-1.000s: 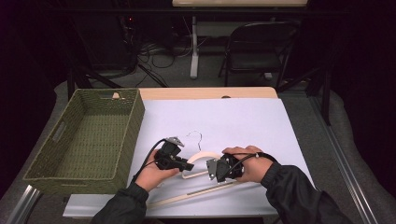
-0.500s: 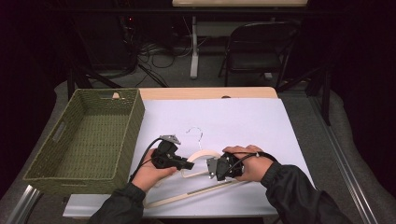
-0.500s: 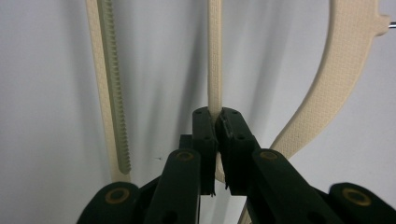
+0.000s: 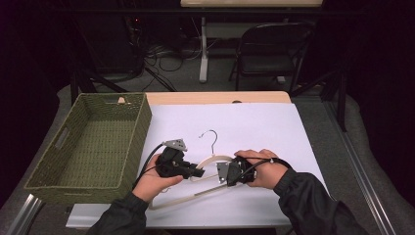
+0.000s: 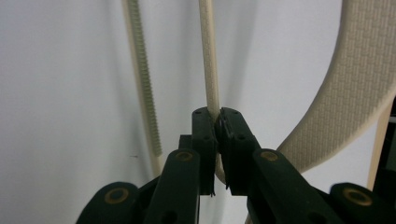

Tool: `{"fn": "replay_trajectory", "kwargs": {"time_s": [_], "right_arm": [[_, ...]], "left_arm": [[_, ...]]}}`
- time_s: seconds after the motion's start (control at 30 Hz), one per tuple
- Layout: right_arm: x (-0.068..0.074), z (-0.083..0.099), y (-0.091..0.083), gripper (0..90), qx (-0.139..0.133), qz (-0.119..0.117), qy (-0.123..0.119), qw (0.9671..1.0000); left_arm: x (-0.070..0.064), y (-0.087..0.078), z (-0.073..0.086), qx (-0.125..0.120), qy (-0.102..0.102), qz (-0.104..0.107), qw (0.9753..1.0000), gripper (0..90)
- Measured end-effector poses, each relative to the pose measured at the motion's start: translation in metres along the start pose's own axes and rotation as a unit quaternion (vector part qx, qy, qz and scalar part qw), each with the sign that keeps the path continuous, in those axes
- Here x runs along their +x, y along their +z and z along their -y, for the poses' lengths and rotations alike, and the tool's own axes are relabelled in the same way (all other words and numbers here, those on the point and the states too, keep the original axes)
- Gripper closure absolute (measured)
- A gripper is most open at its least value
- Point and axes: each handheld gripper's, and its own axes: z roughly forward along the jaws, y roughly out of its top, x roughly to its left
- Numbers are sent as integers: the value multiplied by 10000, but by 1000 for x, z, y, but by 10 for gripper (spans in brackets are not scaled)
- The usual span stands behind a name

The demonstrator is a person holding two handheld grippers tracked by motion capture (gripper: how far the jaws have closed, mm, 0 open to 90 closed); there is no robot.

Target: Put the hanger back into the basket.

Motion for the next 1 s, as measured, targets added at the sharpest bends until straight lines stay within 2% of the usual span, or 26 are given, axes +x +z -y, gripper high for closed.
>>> {"fn": "replay_trajectory", "kwargs": {"time_s": [0.03, 0.13, 0.17, 0.23, 0.27, 0.3, 0.33, 0.4, 0.43, 0.53, 0.57, 0.6, 0.63, 0.8, 0.87, 0.97, 1.0], "right_arm": [[0, 0, 1, 853, 38, 29, -10, 10000], [1, 0, 2, 857, 20, 60, -80, 9999], [2, -1, 3, 860, 127, -11, -116, 9999], [2, -1, 4, 862, 105, 39, -164, 9998], [2, -1, 4, 862, 105, 39, -164, 9998], [2, -2, 3, 863, 189, 60, -168, 9997], [3, -1, 6, 864, -29, 81, -60, 9999], [3, -1, 5, 864, 15, 30, -58, 10000], [2, -2, 4, 864, 87, -72, -113, 9999], [2, -1, 5, 865, 57, -55, -49, 10000], [2, -1, 5, 864, 37, -44, -65, 10000], [1, -2, 4, 865, 133, -81, -120, 9998], [1, -1, 5, 864, 82, -116, -92, 9999], [1, 0, 5, 861, 47, -67, -28, 10000], [0, 2, 4, 855, -50, -22, 24, 10000], [-2, 2, 0, 847, 0, -125, 85, 9999], [-2, 3, 1, 842, -131, -25, 110, 9999]], "left_arm": [[-1, 3, 2, 209, 92, -77, 9997, 719], [-1, 6, 4, 336, 102, -151, 9993, 717], [1, 7, 7, 457, 123, -292, 9985, 718], [2, 7, 8, 456, 109, -225, 9987, 717], [2, 8, 9, 528, 134, -347, 9979, 717], [3, 8, 11, 585, 165, -346, 9976, 718], [2, 9, 12, 683, 231, -487, 9962, 722], [3, 9, 13, 732, 267, -514, 9956, 728], [3, 10, 14, 748, 323, -498, 9954, 744], [2, 12, 15, 853, 442, -690, 9930, 777], [2, 12, 15, 835, 459, -620, 9935, 790], [1, 12, 15, 864, 521, -566, 9933, 803], [0, 13, 15, 886, 597, -567, 9927, 817], [-1, 13, 14, 931, 665, -388, 9927, 852], [-2, 12, 14, 893, 725, -379, 9926, 862], [-5, 10, 13, 841, 784, -361, 9927, 868], [-6, 8, 13, 754, 778, -322, 9936, 870]]}}
